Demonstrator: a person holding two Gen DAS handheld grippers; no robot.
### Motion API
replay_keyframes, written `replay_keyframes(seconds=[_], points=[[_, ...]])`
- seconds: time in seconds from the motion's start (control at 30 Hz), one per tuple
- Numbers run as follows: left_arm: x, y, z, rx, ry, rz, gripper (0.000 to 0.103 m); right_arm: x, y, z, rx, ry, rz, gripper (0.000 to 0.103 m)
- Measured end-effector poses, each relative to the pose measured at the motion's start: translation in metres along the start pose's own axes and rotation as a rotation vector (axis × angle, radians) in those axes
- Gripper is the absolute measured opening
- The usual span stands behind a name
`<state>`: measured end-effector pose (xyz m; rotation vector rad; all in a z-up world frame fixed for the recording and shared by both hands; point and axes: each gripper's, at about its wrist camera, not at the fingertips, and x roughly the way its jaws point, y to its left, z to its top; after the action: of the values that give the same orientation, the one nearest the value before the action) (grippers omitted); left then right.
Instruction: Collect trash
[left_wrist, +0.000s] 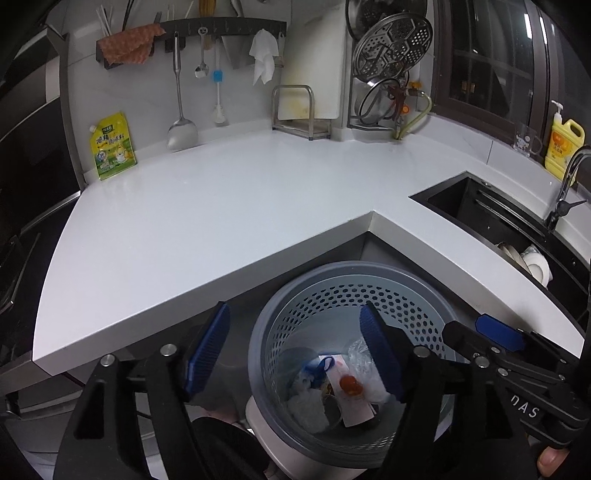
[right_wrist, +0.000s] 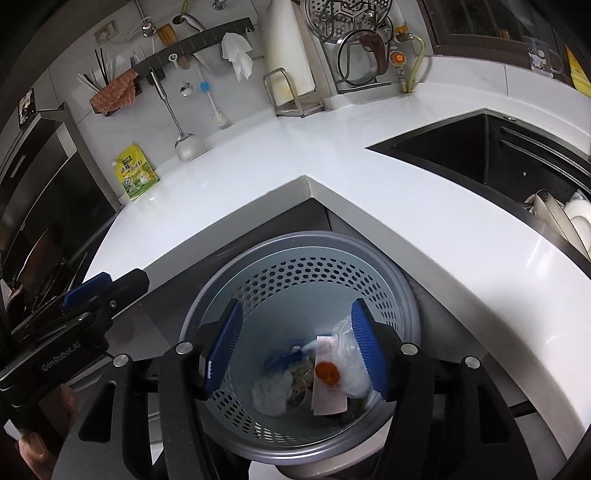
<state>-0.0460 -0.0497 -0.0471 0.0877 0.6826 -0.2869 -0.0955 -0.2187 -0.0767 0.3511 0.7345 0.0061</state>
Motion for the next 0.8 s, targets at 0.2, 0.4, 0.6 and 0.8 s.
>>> replay_keyframes(seconds=[0.2,0.4,0.6,0.8], points=[[-0.003,0.002,-0.001,-0.006,0.006,0.005,0.078,-0.001,0.001,-0.001,-0.007,-0.001,-0.013,0.06],[-0.005,0.008,-0.002,-0.025,0.008,0.006,0.086,-0.001,0.005,-0.001,-0.025,-0.011,-0.033,0.062],[-0.01,0.013,-0.001,-0.04,-0.004,0.012,0.094,-0.005,0.009,-0.001,-0.042,-0.028,-0.041,0.068],[-0.01,0.017,0.0,-0.055,-0.001,0.007,0.096,-0.005,0.011,0.0,-0.041,-0.026,-0.039,0.069]])
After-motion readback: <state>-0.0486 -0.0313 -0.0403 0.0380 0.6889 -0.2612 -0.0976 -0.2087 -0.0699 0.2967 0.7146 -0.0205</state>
